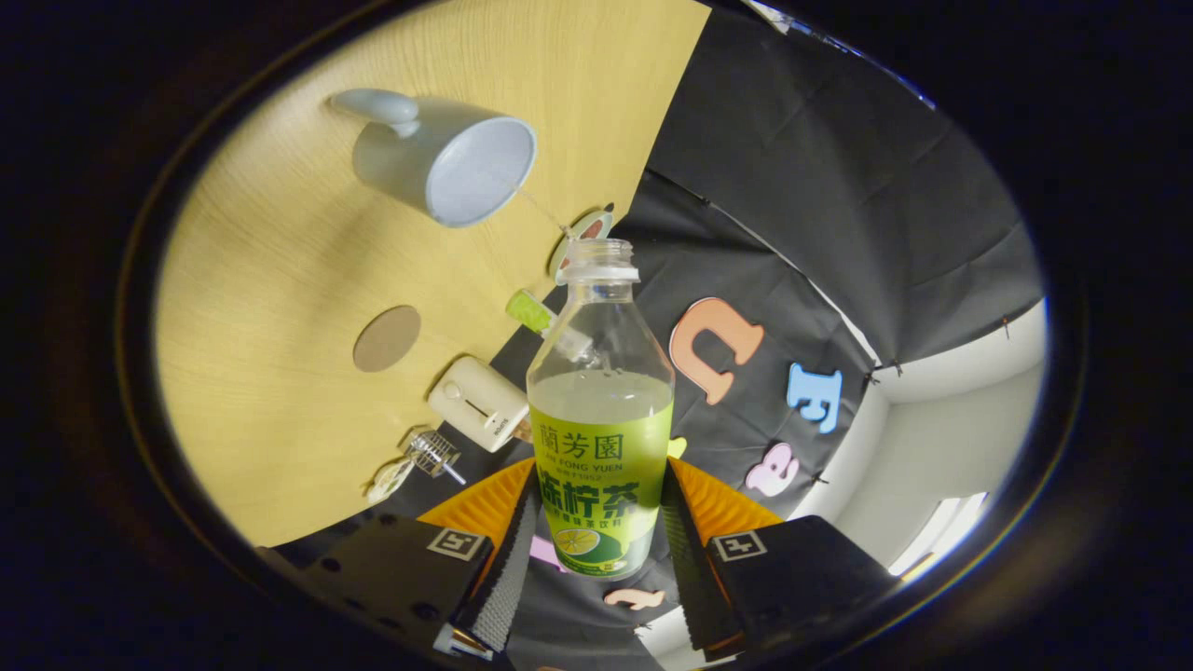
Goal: Take the bottle from table, then pour the juice into the cup, finally place the bottle on the coaster
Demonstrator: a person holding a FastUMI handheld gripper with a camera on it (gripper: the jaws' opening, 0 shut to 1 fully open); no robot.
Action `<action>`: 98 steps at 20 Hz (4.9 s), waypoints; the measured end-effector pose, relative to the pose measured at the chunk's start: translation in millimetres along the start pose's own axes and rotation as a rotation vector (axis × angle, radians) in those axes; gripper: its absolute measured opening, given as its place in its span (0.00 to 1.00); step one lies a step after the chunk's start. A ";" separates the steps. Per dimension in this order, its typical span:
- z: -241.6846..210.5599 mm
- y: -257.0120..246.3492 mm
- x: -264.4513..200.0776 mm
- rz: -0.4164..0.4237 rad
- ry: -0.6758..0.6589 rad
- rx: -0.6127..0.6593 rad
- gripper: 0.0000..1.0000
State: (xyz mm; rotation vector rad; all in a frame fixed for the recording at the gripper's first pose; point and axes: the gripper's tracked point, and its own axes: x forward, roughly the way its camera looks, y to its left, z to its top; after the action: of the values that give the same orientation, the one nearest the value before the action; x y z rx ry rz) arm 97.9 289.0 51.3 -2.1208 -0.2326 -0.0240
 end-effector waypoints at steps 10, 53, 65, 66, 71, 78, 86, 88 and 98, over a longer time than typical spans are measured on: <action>2.5 -13.1 1.6 -0.032 0.002 -0.001 0.74; -87.3 14.6 -15.3 0.261 -0.128 2.082 0.75; -12.2 53.4 75.9 0.396 -0.114 2.195 0.75; -5.7 65.0 83.9 0.426 -0.095 2.208 0.75; 14.6 123.6 113.8 0.501 0.013 2.202 0.75; 47.1 160.7 124.2 0.561 0.056 2.145 0.75; 62.0 178.0 128.7 0.551 0.057 2.145 0.77; 63.4 181.2 130.2 0.547 0.060 2.143 0.77; 65.4 188.8 126.9 0.529 0.084 2.159 0.96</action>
State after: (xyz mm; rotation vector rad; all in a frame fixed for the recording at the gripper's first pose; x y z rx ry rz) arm 250.8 266.7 -128.0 0.0306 0.3048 0.3066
